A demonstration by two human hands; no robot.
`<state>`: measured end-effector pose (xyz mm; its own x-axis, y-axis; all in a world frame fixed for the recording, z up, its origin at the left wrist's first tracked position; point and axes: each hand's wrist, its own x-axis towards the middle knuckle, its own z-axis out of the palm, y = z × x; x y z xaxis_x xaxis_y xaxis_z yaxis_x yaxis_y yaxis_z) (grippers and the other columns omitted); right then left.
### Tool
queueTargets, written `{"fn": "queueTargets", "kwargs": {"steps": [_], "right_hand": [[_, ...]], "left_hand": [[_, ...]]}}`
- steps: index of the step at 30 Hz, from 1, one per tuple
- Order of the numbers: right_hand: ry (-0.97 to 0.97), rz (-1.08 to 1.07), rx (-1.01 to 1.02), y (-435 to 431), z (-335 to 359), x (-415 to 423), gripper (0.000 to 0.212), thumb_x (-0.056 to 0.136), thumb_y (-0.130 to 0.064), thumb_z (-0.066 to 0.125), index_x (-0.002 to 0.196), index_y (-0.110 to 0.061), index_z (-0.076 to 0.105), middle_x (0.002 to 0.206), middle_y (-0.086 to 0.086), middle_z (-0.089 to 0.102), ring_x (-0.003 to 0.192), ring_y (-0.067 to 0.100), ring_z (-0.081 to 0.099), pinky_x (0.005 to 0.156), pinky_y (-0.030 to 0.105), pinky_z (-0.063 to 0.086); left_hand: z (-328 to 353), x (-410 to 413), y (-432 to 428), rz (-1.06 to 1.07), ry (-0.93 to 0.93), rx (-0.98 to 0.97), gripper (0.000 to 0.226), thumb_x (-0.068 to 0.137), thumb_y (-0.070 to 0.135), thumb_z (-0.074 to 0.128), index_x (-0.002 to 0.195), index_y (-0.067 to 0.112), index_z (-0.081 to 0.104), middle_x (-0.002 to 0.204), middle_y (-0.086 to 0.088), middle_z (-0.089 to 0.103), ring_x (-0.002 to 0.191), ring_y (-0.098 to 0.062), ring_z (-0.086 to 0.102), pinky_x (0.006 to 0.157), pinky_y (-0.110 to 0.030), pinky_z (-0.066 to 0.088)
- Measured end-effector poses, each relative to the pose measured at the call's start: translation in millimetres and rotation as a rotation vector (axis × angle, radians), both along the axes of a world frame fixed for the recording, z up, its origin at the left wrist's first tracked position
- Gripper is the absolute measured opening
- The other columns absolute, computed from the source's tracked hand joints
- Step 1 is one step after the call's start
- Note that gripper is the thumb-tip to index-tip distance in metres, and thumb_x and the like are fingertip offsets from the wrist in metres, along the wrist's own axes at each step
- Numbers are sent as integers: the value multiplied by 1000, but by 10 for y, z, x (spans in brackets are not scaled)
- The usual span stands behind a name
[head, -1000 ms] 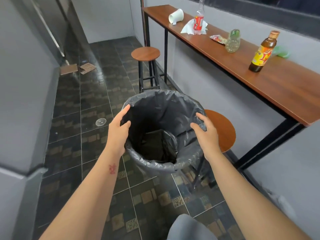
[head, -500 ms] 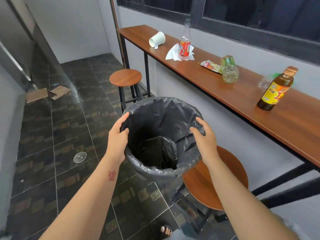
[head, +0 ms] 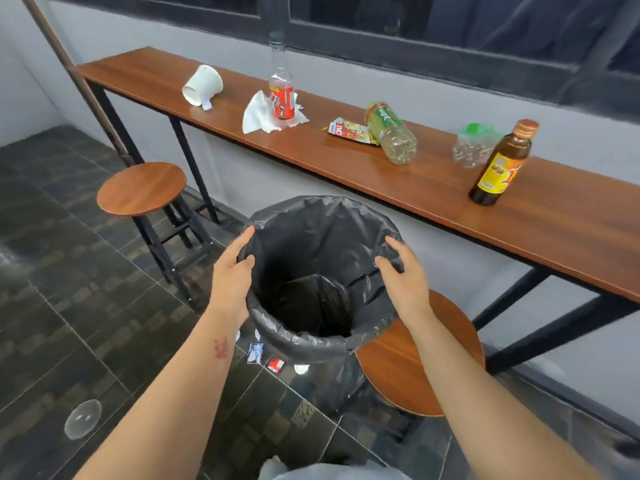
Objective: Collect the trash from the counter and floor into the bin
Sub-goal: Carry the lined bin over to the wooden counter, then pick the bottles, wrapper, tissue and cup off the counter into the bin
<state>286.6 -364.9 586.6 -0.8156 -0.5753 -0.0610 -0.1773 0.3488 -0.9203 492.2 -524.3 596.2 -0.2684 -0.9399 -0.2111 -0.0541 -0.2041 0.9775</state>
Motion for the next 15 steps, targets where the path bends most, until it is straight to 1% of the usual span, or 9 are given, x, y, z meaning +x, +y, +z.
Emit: {"fn": "queueTargets", "kwargs": {"steps": [2,4,6,7,9,10,11,13,15], "right_hand": [[40,-54,40,-20,-14,45,46,94,-34,59,139,-38,47,148,-3,43,131,17,46,109,36,39],[84,-86,90,-25,-9,90,48,95,-39,57,141,-38,45,155,-4,33,132,17,45,109,37,39],[116,-122,141,-2,-3,143,51,94,-46,54,143,-41,41,161,-6,20,138,18,40,112,40,37],[140,-145,169,21,1,174,52,94,-49,53,144,-43,39,162,-7,17,141,19,36,113,42,35],[232,-209,228,75,27,232,54,94,-52,51,145,-41,38,162,-6,16,145,20,29,115,43,32],[308,-254,239,103,55,257,54,94,-52,51,145,-39,39,162,-5,17,145,20,28,114,42,32],[404,-306,228,131,89,273,53,94,-50,52,144,-36,41,162,-4,19,144,20,30,112,40,32],[597,-404,172,184,167,259,51,95,-45,54,143,-29,45,160,-1,23,141,20,34,111,37,31],[720,-469,128,220,249,153,54,94,-42,56,144,-26,44,159,0,26,142,20,32,113,36,26]], "left_hand": [[-18,-50,-167,-74,23,-3,57,101,-4,44,126,43,65,150,13,48,141,-13,40,117,-39,33],[-15,-99,-297,-135,20,-14,59,100,-6,44,124,43,66,149,13,50,141,-12,41,117,-38,33],[21,-159,-366,-186,3,-21,59,100,-6,44,127,42,65,150,13,48,141,-9,39,117,-33,31],[45,-188,-379,-216,1,-22,58,100,-7,43,129,40,64,151,13,47,141,-7,38,116,-31,31],[60,-254,-401,-271,-5,-34,57,101,-7,43,132,36,63,151,12,47,141,-8,38,113,-26,32],[54,-283,-418,-286,-10,-39,56,101,-6,43,133,36,62,151,12,47,141,-9,39,112,-26,32],[53,-308,-437,-292,-15,-34,56,101,-5,44,133,38,63,151,11,48,140,-10,40,112,-28,33],[58,-376,-480,-316,-14,-21,55,102,-2,45,130,41,64,149,11,50,138,-14,44,114,-37,36],[91,-444,-500,-331,-19,-2,54,102,0,45,129,42,64,147,10,52,133,-15,48,112,-40,41]]}}
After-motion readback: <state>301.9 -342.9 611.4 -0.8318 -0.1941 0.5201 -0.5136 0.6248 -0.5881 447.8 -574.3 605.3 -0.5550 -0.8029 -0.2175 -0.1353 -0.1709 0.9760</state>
